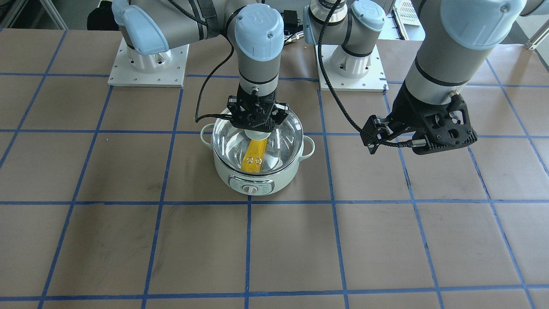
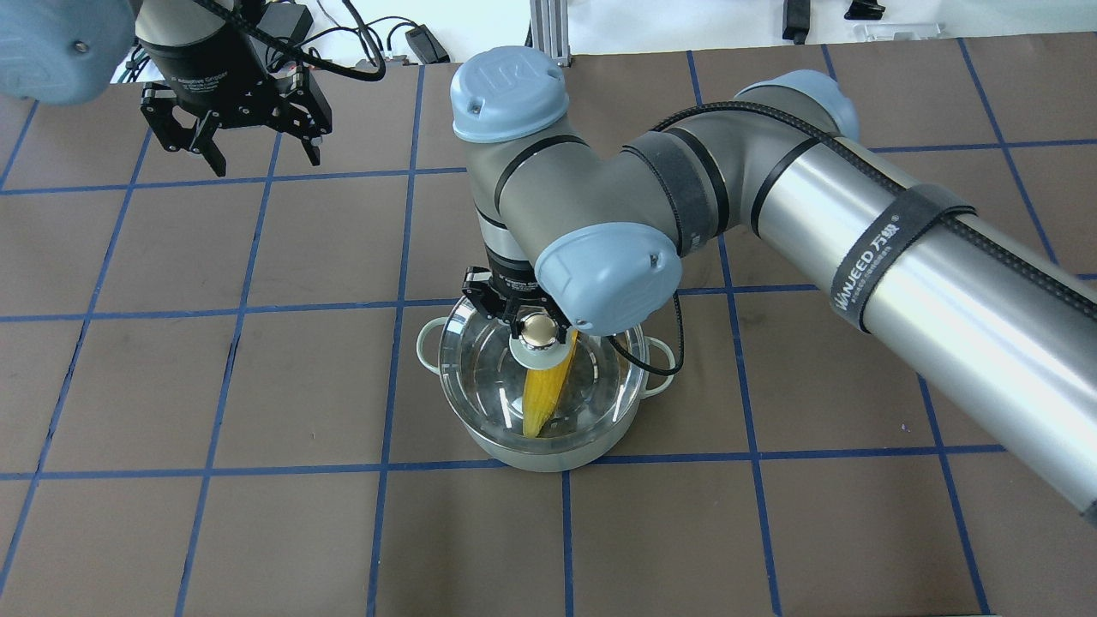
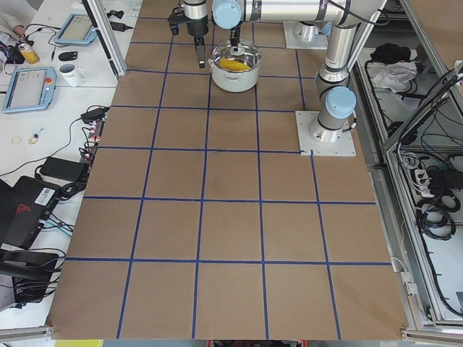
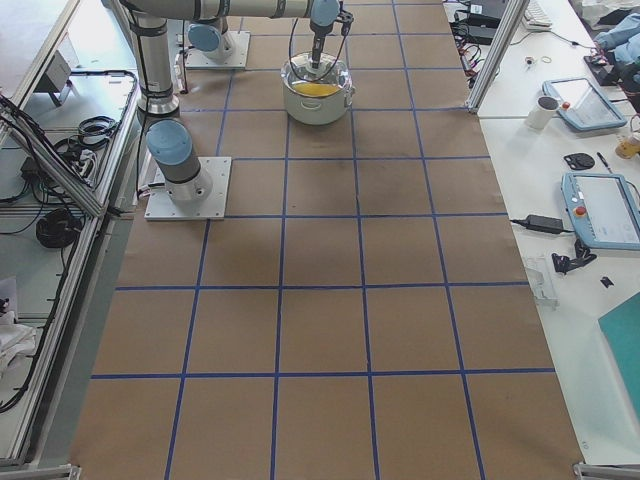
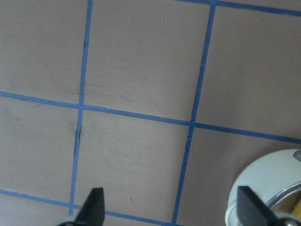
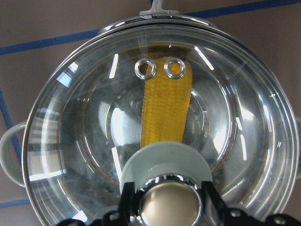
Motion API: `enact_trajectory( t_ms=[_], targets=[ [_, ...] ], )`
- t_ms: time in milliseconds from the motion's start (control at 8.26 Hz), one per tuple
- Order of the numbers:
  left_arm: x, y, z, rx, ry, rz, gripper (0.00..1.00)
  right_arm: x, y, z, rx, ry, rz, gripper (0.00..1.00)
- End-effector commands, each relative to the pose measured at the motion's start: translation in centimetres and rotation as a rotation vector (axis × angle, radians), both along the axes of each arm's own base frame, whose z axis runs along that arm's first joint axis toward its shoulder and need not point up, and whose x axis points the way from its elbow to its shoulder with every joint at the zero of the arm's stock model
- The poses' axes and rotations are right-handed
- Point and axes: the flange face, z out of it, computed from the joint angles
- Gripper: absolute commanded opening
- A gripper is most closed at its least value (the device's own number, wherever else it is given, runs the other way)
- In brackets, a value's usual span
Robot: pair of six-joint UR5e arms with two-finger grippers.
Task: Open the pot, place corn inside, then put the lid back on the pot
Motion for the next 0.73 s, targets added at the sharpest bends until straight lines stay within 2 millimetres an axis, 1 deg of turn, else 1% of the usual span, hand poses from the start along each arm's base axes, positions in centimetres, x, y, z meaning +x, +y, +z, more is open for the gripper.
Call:
enact_trajectory(
  t_ms=[0,121,484,605],
  targets=[
    [0.0,0.0,0.0,-0.001,0.0,-0.001,1.0,-0.1,-0.1,-0.1,-0.003,0.007,0.002,0.78],
    [0.0,0.0,0.0,-0.001,0.0,0.0,1.0,0.0,0.0,0.0,-0.003,0.002,0.003,1.0],
    [0.0,0.1,0.1,-0.002,0.001,-0.003,1.0,-0.2,0.0,0.7,-0.018,0.0,0.012,1.0],
    [0.0,0.1,0.2,-0.004,0.003,-0.004,1.0,-0.8,-0.3,1.5,-0.027,-0.005,0.003,1.0]
  ],
)
